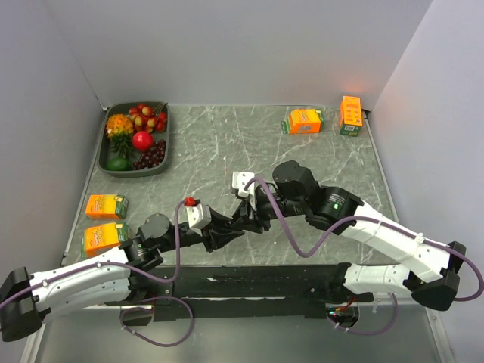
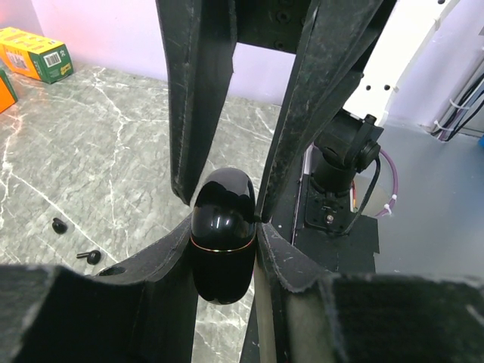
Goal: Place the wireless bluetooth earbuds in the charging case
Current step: Adjust the charging case on the charging case.
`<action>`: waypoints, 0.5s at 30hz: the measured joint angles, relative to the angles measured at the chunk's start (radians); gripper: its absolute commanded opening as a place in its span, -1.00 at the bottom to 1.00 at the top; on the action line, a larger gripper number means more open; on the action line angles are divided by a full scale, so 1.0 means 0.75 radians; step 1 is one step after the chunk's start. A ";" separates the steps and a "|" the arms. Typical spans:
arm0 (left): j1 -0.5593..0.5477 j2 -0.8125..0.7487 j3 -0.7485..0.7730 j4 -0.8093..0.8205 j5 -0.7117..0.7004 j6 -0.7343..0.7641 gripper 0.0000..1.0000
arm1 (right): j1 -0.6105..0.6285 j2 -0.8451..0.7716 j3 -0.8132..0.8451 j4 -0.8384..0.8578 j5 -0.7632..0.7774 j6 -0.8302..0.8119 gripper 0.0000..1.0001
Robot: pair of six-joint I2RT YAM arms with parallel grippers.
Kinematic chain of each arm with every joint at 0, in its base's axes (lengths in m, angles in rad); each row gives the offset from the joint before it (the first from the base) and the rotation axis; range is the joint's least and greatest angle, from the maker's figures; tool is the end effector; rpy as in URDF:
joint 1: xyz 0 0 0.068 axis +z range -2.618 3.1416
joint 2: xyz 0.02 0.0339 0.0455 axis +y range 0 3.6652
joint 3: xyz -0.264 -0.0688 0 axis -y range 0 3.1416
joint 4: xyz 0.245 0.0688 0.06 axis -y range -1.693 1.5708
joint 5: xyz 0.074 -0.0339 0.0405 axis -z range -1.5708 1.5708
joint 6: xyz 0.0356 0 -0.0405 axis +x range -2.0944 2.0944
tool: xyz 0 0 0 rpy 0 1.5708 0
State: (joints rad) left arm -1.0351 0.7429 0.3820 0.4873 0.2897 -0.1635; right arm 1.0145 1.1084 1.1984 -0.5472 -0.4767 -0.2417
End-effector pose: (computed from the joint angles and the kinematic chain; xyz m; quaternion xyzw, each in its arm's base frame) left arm 0.0848 -0.1627 0.2753 0.3743 0.5473 -0.4976 0.5593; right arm 0.1106 0.2087 0.3849 -0.5857 0.5942 0.3792 0.4001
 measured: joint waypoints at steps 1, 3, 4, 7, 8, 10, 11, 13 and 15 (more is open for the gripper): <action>0.000 0.000 0.000 -0.001 0.000 0.001 -0.98 | 0.002 0.002 0.000 -0.001 0.000 -0.003 -0.36; 0.000 0.000 0.000 -0.008 0.002 -0.004 -0.98 | 0.003 0.003 0.000 -0.004 -0.003 -0.006 -0.45; 0.000 0.000 0.000 -0.012 0.004 -0.006 -0.98 | 0.004 0.004 0.000 -0.007 -0.003 -0.008 -0.47; 0.000 -0.003 0.000 -0.022 0.011 -0.009 -0.98 | 0.004 0.010 0.000 -0.011 -0.002 -0.010 -0.49; 0.001 -0.006 0.000 -0.030 0.011 -0.009 -0.98 | 0.005 0.013 0.000 -0.012 0.000 -0.009 -0.49; 0.001 -0.015 -0.001 -0.040 0.011 -0.006 -0.98 | 0.006 0.015 0.000 -0.010 0.004 -0.009 -0.50; 0.001 -0.021 -0.001 -0.048 0.011 -0.003 -0.98 | 0.006 0.015 0.000 -0.010 0.005 -0.008 -0.51; 0.000 -0.035 -0.001 -0.058 0.011 0.006 -0.98 | 0.011 0.018 0.004 -0.009 0.007 -0.009 -0.53; 0.000 -0.045 -0.001 -0.066 0.010 0.015 -0.98 | 0.013 0.027 0.016 -0.010 0.008 -0.008 -0.54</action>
State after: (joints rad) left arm -1.0351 0.7090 0.3817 0.4381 0.2970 -0.1520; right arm 1.0245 1.1286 1.2102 -0.5545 -0.4706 -0.2478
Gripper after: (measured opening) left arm 0.344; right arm 0.325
